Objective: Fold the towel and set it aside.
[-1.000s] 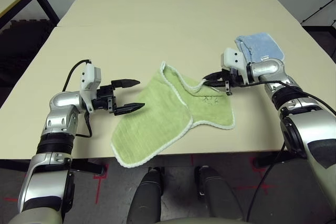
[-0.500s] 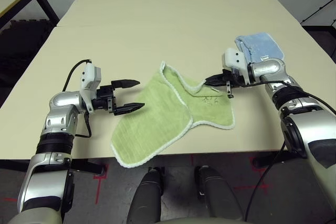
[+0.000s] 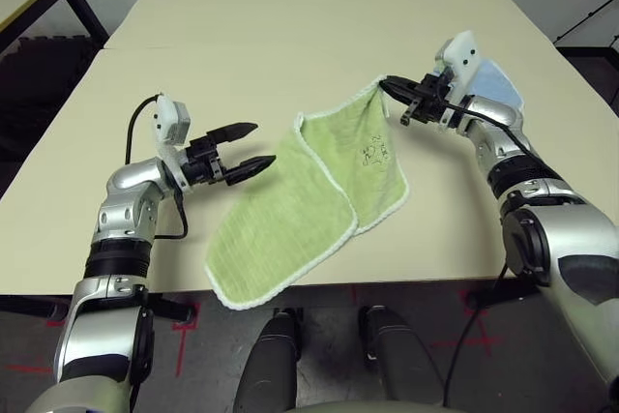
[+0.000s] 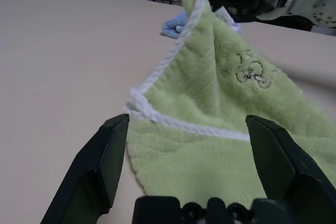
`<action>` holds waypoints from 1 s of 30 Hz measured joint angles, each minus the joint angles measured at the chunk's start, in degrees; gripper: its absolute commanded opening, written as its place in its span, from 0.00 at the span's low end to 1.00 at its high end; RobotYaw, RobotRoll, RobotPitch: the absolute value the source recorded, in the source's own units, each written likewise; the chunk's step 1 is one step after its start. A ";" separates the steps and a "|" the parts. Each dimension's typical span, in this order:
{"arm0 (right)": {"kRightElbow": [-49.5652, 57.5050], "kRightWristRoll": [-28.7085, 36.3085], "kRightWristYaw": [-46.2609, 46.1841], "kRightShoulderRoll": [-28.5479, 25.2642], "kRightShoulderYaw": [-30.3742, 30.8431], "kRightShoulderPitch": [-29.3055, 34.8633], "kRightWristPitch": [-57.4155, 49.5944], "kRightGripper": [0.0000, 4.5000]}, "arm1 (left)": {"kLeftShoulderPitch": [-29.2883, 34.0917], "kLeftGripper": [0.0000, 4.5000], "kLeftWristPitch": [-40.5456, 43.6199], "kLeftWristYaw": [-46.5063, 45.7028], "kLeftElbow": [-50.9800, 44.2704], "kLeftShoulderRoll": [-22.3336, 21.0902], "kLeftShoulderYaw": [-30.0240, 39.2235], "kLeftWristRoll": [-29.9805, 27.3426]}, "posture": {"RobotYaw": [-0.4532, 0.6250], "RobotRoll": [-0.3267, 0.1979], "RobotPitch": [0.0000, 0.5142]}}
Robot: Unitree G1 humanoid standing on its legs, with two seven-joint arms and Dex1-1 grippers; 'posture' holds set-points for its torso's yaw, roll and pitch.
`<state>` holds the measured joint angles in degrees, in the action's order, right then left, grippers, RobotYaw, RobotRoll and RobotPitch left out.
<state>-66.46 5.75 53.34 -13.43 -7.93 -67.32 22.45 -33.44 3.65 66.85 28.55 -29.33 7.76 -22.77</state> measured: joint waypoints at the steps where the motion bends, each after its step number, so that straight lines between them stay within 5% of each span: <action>1: 0.24 0.74 -1.16 0.86 -0.49 -1.86 -0.58 0.01 | 0.00 1.00 0.36 -0.61 -0.23 0.14 -0.04 0.01 | 0.43 0.62 0.27; 8: 1.95 5.46 -10.73 3.73 -4.59 -14.88 -1.90 0.01 | 0.16 1.00 0.11 -1.03 -0.72 -0.19 -0.99 0.86 | 0.43 0.62 0.27; 19: 6.83 9.41 -12.69 4.73 -5.54 -21.67 -3.80 0.01 | 0.72 1.00 -1.23 -0.03 -0.72 -0.57 -2.10 1.68 | 0.44 0.62 0.26; 30: 19.13 7.57 -7.47 11.54 5.37 -14.08 -20.51 0.01 | -2.45 1.00 0.31 -1.30 -0.75 0.54 -1.95 0.75 | 0.45 0.62 0.26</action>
<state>-47.33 13.32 45.87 -1.89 -2.55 -81.40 1.93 -35.88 3.96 65.55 27.81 -28.79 5.81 -22.02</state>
